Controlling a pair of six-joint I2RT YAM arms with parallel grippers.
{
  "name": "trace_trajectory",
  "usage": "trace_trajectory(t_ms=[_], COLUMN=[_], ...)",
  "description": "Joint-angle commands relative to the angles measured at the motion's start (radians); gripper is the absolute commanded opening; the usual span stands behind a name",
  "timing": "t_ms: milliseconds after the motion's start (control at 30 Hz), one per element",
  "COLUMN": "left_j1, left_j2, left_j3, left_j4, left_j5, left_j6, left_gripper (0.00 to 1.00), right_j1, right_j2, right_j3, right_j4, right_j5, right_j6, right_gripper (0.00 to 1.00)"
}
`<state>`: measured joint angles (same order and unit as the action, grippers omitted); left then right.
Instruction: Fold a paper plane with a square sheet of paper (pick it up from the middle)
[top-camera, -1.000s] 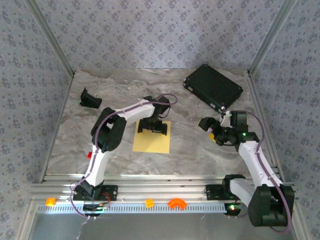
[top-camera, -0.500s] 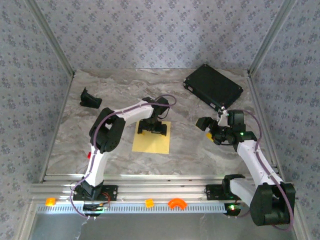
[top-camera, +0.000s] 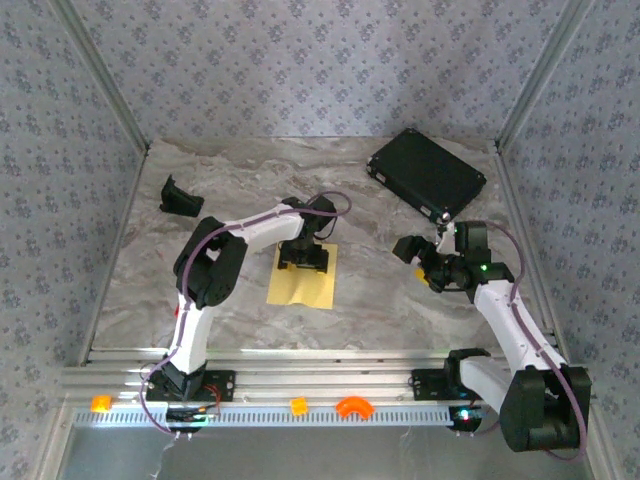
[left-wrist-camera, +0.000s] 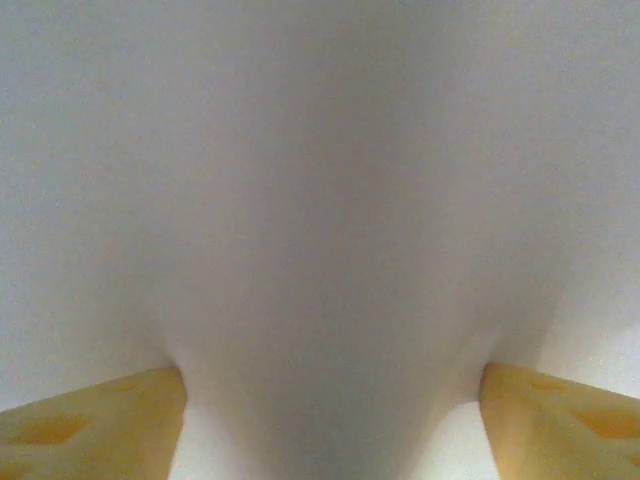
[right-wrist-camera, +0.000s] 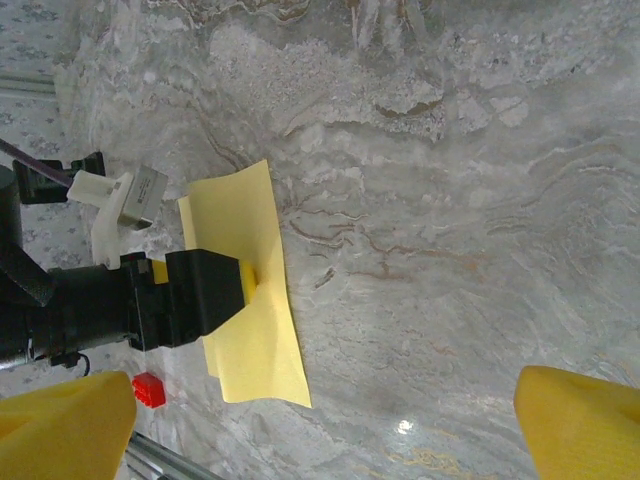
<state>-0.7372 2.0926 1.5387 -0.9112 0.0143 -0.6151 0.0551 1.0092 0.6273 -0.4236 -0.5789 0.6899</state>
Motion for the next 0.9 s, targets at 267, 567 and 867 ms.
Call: trace_trajectory(t_ms=[267,567,867], left_j1=[-0.01,-0.011,-0.004], left_j2=[-0.11,-0.213,-0.237], left_j3=[-0.079,-0.149,-0.327], left_j4=[0.16,0.462,0.885], left_j5=[0.112,0.359,0.562], left_j6=[-0.054,-0.195,-0.409], left_gripper=[0.46,0.39,0.4], right_j1=[-0.016,-0.104,-0.121], right_j2=[-0.066,-0.115,-0.142], right_j3=[0.01,-0.035,-0.07], right_j4=[-0.108,-0.117,0.056], right_j5=[0.127,0.098,-0.082], right_j6=[0.073,0.098,0.089], right_gripper=[0.99,0.99,0.99])
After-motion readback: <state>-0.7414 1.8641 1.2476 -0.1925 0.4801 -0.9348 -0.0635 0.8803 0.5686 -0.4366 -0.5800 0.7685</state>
